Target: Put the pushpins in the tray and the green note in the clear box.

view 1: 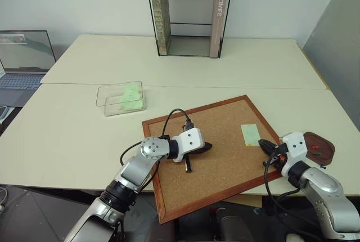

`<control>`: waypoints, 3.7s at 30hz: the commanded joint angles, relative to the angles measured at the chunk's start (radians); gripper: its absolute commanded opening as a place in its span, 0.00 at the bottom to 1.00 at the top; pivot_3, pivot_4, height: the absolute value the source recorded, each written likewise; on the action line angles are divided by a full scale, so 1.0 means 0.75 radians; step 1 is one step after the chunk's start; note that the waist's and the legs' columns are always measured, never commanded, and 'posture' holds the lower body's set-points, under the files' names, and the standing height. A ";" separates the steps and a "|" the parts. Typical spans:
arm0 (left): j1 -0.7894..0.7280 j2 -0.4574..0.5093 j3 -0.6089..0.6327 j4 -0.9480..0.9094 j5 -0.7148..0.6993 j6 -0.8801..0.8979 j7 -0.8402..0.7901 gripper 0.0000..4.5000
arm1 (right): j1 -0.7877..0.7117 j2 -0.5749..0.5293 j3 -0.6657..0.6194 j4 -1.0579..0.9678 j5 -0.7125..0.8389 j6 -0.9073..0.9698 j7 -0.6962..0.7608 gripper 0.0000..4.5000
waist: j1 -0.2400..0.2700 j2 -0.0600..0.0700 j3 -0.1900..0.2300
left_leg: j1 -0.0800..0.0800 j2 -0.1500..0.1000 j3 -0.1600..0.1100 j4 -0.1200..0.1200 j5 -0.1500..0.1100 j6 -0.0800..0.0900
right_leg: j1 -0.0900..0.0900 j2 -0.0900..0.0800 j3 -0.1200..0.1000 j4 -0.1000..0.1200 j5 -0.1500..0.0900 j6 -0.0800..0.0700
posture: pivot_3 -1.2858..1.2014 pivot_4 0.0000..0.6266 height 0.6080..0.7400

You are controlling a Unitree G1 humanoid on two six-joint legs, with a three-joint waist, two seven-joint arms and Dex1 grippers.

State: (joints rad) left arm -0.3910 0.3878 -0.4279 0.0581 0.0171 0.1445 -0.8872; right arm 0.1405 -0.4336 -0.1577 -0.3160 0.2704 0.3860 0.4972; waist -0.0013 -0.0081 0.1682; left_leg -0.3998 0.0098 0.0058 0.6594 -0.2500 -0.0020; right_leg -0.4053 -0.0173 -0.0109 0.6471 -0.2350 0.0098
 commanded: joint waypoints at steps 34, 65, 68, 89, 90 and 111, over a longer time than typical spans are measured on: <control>0.067 0.032 -0.064 0.034 0.067 0.036 -0.022 0.00 | 0.012 -0.205 -0.374 0.143 -0.119 0.027 -0.202 0.01 | -0.003 -0.001 -0.002 | 0.001 0.000 0.002 -0.002 0.000 0.000 | 0.000 0.000 0.001 -0.001 -0.001 -0.001 | 0.52 0.24 1.00; 0.071 0.045 -0.062 0.037 0.082 0.021 -0.032 0.00 | -0.022 -0.072 -0.171 -0.222 0.146 -0.042 0.025 0.91 | -0.003 -0.001 -0.002 | 0.001 0.001 0.000 -0.003 0.000 0.000 | 0.000 0.000 0.000 -0.001 0.000 0.000 | 0.52 0.24 1.00; 0.070 0.046 -0.061 0.039 0.083 0.021 -0.032 0.00 | 0.001 -0.067 -0.085 -0.241 0.120 -0.052 0.043 0.91 | -0.002 -0.002 -0.002 | 0.001 0.001 0.000 -0.003 0.000 0.000 | 0.000 0.000 -0.001 -0.002 -0.001 -0.001 | 0.52 0.24 1.00; 0.056 0.049 -0.059 0.049 0.086 0.011 -0.035 0.00 | 0.006 -0.028 0.144 0.008 -0.096 -0.229 0.045 0.61 | -0.003 -0.003 -0.002 | 0.001 0.001 0.000 -0.003 0.000 0.000 | 0.000 -0.001 -0.001 -0.002 -0.002 -0.003 | 0.52 0.24 1.00; 0.056 0.049 -0.059 0.049 0.086 0.011 -0.034 0.00 | 0.004 -0.027 0.146 0.019 -0.101 -0.234 0.046 0.56 | -0.003 -0.003 -0.002 | 0.001 0.001 0.000 -0.003 0.000 0.000 | 0.000 -0.001 -0.001 -0.002 -0.002 -0.003 | 0.52 0.24 1.00; 0.063 0.048 -0.062 0.057 0.088 0.011 -0.029 0.00 | -0.022 -0.031 0.094 -0.148 -0.033 -0.183 0.043 0.00 | -0.002 -0.003 -0.002 | 0.001 0.001 0.000 -0.003 0.000 0.000 | 0.000 -0.001 -0.001 -0.002 -0.001 -0.002 | 0.52 0.24 1.00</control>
State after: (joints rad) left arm -0.3804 0.3989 -0.4321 0.0444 0.0425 0.1256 -0.8864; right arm 0.1487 -0.4536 -0.0449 -0.3266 0.2115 0.2521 0.5399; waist -0.0031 -0.0103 0.1669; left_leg -0.3991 0.0106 0.0061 0.6573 -0.2502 -0.0020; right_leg -0.4055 -0.0177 -0.0114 0.6458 -0.2360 0.0083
